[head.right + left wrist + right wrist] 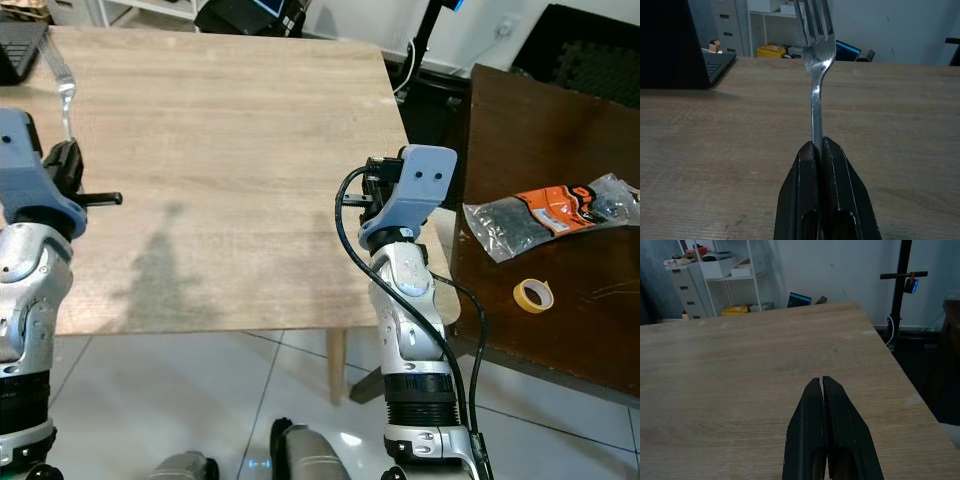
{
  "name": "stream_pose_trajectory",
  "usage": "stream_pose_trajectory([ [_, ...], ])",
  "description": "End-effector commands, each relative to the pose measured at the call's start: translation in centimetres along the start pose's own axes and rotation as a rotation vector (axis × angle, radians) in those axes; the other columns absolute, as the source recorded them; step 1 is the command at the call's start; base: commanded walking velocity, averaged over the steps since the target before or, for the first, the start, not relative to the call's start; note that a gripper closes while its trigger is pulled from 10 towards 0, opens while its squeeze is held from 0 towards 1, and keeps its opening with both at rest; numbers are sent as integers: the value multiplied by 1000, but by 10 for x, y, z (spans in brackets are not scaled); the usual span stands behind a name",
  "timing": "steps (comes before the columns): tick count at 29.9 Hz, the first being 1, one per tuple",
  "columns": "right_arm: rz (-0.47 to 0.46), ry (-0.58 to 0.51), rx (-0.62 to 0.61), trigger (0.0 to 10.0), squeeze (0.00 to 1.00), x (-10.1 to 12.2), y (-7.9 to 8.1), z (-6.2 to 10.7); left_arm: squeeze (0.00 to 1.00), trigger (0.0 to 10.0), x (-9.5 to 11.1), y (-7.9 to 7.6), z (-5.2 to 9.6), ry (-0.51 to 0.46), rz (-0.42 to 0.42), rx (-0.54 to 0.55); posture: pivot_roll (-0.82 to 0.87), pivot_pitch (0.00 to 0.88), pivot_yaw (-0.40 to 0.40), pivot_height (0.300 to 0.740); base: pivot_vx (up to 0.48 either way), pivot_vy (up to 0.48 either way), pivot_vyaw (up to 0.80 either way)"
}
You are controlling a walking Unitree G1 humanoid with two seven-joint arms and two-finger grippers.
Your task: Setting the table
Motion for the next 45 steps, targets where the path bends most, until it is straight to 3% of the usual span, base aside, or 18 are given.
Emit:
stream_pose_trajectory([
  [1, 0, 14, -8, 10000, 0, -4, -3, 2, 0, 10000, -7, 2, 0, 30, -10, 8, 85, 84, -7, 740, 0, 0, 0],
  [29, -3, 16, -9, 10000, 0, -4, -3, 1, 0, 10000, -8, 4, 0, 39, -7, 16, 87, 89, -6, 740, 0, 0, 0],
  [45, -5, 16, -12, 10000, 0, -4, -3, 2, 0, 10000, -9, 6, 0, 43, -4, 18, 88, 93, -3, 740, 0, 303, 0],
])
Point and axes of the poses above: a point about 5 cm out from each wrist's last joint towards the gripper, its own z axis pointing back from the gripper into the wrist, its own x axis along the axis of the wrist's last joint, y = z × x, the point moved 5 cm from there along -z, pointing out of the wrist towards the gripper, and after that the axes turned 9 degrees about -z, right-handed, at the moved point
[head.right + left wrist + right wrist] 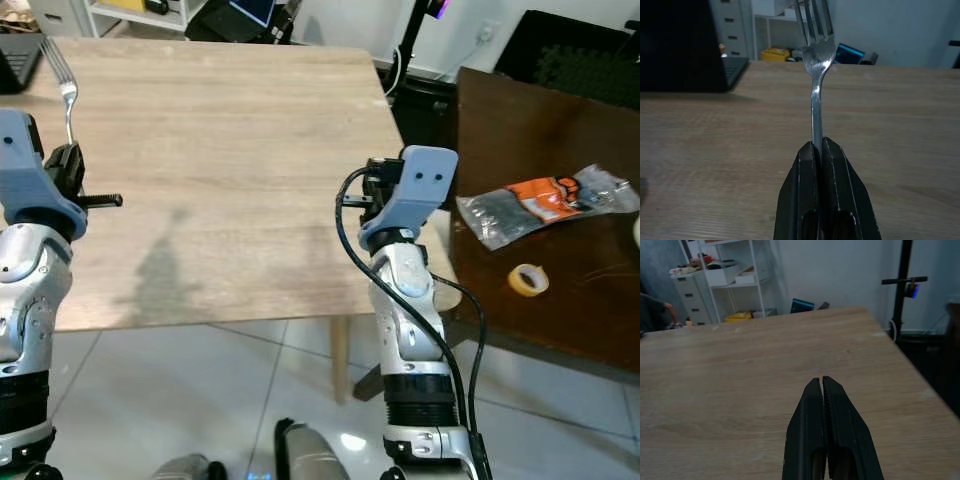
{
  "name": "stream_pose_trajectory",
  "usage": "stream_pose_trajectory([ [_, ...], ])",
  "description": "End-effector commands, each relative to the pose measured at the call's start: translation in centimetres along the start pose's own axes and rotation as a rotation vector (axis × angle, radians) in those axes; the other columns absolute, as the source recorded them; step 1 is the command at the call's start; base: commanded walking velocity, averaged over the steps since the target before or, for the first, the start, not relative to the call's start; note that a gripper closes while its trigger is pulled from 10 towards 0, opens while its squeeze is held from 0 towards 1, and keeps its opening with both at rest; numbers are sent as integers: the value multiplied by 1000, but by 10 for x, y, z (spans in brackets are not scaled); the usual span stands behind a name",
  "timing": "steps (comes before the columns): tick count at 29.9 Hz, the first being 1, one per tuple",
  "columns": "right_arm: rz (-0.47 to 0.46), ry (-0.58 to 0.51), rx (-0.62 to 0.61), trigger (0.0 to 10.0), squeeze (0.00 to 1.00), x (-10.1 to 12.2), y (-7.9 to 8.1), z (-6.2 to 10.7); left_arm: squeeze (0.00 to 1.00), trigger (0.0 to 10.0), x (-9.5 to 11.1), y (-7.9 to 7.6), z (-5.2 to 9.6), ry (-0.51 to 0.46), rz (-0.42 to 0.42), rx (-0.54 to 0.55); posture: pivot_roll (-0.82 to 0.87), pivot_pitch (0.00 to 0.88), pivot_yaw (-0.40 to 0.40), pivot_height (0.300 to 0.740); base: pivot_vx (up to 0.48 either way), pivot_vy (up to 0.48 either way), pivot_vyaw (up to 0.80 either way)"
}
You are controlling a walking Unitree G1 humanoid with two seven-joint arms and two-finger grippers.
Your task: Setting the table
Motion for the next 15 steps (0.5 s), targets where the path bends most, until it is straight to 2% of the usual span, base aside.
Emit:
stream_pose_trajectory([
  [1, 4, 11, -18, 10000, 0, -2, -6, 2, 0, 10000, -6, 1, 0, 23, -6, 3, 88, 93, -3, 740, 0, 0, 0],
  [15, 3, 12, -19, 10000, 0, -3, -6, 2, 0, 10000, -7, 1, 1, 31, -13, 3, 88, 96, -4, 740, 0, 0, 0],
])
Point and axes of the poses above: a point about 5 cm out from each wrist's last joint towards the gripper, its own z axis pointing back from the gripper into the wrist, its own x axis along the axis of the wrist's last joint, y = z × x, the point moved 5 cm from there along -z, pointing out of the wrist towards the gripper, and after that the axes turned 9 degrees about -z, right-handed, at the moved point
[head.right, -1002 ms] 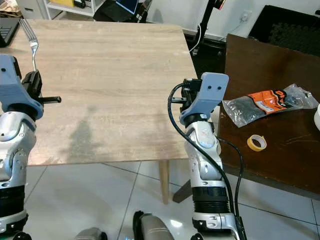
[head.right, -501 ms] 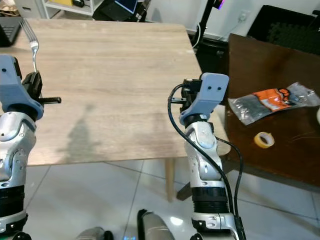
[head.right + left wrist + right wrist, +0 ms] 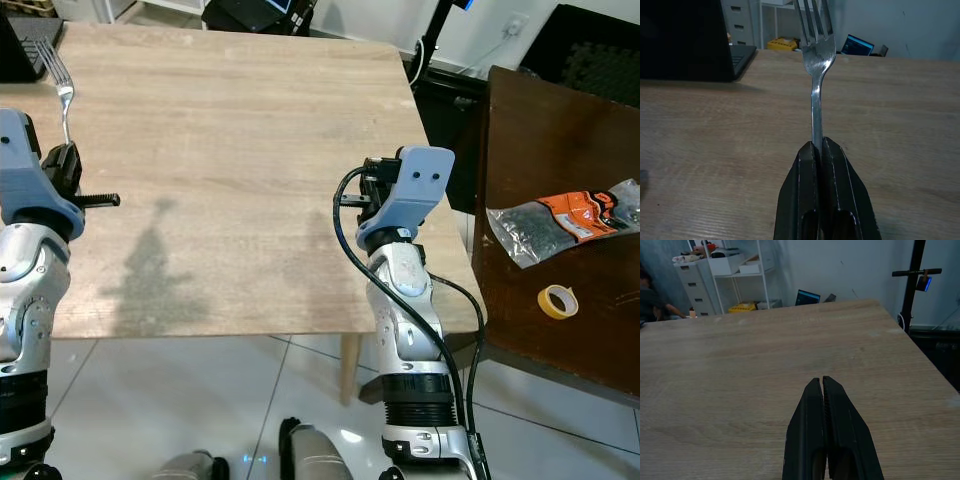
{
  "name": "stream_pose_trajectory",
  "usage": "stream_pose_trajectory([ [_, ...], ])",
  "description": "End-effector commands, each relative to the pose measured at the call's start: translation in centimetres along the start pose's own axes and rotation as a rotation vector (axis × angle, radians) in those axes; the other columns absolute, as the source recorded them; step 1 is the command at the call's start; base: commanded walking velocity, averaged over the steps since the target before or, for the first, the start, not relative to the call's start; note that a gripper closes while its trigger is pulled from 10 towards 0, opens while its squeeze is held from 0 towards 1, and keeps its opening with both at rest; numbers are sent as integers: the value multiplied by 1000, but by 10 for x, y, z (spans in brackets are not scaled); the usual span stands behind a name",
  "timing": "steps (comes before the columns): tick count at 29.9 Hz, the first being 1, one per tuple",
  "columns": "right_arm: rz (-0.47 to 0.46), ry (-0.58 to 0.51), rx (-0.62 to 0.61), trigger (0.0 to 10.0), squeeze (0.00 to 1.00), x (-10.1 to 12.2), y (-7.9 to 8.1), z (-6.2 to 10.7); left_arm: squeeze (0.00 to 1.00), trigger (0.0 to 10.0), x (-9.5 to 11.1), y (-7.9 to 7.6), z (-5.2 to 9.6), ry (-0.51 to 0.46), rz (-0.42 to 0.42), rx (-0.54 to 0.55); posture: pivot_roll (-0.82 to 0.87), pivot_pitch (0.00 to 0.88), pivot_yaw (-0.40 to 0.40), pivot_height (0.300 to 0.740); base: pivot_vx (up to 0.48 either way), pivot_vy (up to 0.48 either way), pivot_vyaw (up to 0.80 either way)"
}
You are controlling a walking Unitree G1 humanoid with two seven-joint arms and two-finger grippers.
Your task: Setting the table
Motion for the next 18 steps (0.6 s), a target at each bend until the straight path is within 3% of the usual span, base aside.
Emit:
stream_pose_trajectory([
  [1, 2, 13, -15, 10000, 0, -3, -5, 2, 0, 10000, -6, 1, 1, 27, -10, 6, 89, 95, -5, 740, 0, 0, 0],
  [4, 2, 13, -15, 10000, 0, -3, -5, 2, 0, 10000, -7, 2, 1, 28, -9, 7, 89, 95, -5, 740, 0, 0, 0],
  [18, 3, 13, -11, 10000, 0, -3, -5, 2, 0, 10000, -7, 1, 1, 32, -5, 5, 88, 92, -9, 740, 0, 475, 0],
])
Point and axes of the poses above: a point about 5 cm out from each wrist's last joint towards the gripper, its own z axis pointing back from the gripper into the wrist, its own x axis along the axis of the wrist's last joint, y = z × x, the point moved 5 cm from there along -z, pointing out of the wrist towards the gripper, and after that the axes turned 9 degrees about -z, right-handed, at the moved point
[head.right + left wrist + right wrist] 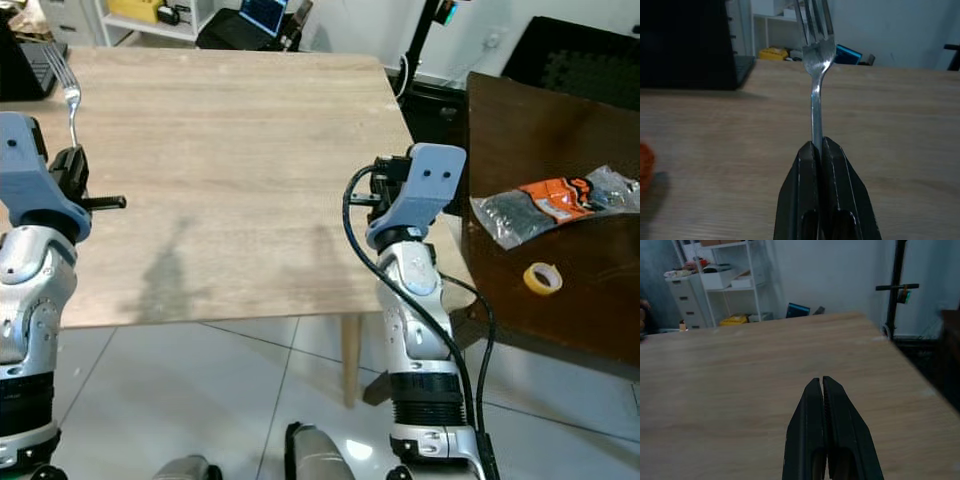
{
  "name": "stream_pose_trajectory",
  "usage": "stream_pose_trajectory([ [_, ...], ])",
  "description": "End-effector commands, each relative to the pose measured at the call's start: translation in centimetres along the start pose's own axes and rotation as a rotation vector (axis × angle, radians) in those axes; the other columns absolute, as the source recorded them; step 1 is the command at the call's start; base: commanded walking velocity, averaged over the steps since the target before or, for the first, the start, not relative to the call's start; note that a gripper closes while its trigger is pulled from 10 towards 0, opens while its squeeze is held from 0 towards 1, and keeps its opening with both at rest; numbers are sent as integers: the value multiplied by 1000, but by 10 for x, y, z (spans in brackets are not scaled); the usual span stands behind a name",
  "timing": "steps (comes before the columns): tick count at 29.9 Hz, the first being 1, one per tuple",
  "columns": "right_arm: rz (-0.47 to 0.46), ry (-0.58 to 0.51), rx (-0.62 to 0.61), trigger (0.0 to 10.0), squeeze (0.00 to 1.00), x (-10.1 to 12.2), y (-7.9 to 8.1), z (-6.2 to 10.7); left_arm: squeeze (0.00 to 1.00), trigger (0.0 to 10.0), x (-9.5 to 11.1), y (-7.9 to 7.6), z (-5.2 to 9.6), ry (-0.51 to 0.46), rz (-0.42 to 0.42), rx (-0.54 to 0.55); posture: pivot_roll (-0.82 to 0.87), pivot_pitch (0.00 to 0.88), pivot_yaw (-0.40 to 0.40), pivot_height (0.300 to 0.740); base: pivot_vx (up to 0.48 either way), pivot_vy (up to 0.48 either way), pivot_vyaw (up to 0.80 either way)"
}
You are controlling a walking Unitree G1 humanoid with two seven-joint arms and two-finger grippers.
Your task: Setting the table
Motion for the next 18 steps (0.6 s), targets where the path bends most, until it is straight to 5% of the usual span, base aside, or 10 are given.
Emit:
stream_pose_trajectory([
  [1, 5, 11, -7, 10000, 0, -2, -4, 1, 0, 10000, -4, 2, 1, 17, -5, 5, 88, 92, -9, 740, 0, 469, 0],
  [18, 5, 10, -4, 10000, 0, -2, -3, 1, 0, 10000, -3, -3, 1, 5, -42, -16, 88, 86, -9, 740, 0, 43, 0],
])
Point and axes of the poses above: a point about 5 cm out from each wrist's last joint towards the gripper, its own z axis pointing back from the gripper into the wrist, its own x axis along the axis of the wrist's last joint, y = z × x, the point moved 5 cm from there along -z, pointing out of the wrist towards the gripper, and after that the axes turned 9 degrees about -z, right-handed, at the moved point
